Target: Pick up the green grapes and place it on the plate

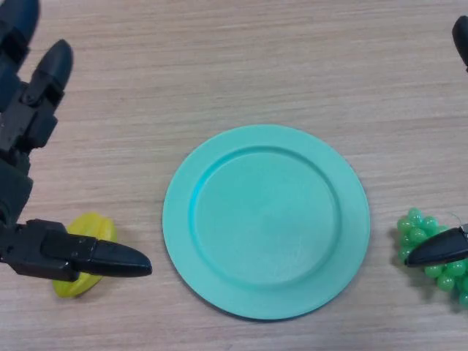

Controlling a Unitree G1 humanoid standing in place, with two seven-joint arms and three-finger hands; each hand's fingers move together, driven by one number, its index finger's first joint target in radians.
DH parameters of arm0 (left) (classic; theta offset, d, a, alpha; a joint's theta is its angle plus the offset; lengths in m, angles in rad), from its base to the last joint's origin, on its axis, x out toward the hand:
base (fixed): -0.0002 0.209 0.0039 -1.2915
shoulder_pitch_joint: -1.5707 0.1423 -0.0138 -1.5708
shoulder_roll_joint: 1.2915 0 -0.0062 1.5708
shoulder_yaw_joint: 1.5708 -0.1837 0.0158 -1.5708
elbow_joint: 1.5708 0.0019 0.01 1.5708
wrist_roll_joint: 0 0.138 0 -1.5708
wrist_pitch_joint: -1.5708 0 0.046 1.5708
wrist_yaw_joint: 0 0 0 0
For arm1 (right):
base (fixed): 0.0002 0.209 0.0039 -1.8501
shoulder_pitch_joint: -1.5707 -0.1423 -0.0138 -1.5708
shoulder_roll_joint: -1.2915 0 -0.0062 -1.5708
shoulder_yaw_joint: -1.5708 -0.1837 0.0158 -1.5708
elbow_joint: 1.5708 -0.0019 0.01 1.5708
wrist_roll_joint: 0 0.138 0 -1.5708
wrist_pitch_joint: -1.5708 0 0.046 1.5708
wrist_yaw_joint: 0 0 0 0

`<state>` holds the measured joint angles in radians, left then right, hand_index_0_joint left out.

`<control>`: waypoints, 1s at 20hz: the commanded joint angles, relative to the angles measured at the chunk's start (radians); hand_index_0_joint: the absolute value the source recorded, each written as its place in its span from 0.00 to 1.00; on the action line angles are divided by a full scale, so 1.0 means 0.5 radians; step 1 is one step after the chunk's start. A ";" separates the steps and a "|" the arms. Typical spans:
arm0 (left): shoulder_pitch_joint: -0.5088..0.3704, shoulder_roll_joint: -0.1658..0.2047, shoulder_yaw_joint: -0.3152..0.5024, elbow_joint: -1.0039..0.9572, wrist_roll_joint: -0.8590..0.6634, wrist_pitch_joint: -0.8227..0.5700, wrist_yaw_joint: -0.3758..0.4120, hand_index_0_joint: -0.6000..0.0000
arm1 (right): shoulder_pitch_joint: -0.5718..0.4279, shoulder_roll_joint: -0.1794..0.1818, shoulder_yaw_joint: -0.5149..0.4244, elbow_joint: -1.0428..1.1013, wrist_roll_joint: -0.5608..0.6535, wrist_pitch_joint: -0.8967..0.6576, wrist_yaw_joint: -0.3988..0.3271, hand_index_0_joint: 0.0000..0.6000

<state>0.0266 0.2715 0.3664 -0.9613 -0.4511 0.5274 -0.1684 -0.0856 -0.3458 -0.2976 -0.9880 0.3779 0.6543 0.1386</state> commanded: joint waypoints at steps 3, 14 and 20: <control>-0.062 0.082 0.087 -0.071 0.006 -0.240 0.027 1.00 | -0.077 -0.053 -0.126 -0.057 -0.025 -0.225 -0.006 0.00; -0.066 0.075 0.019 0.089 0.190 -0.408 -0.025 1.00 | 0.192 0.083 0.067 0.602 -1.033 -0.836 0.150 0.00; -0.048 0.052 -0.008 0.087 0.239 -0.430 -0.053 1.00 | 0.318 0.066 0.046 1.158 -1.613 -1.173 0.274 0.00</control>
<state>0.0201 0.2710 0.3182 -0.8768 -0.3332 0.4730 -0.1848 0.0858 -0.2808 -0.2181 -0.3548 -0.4312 0.1942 0.2980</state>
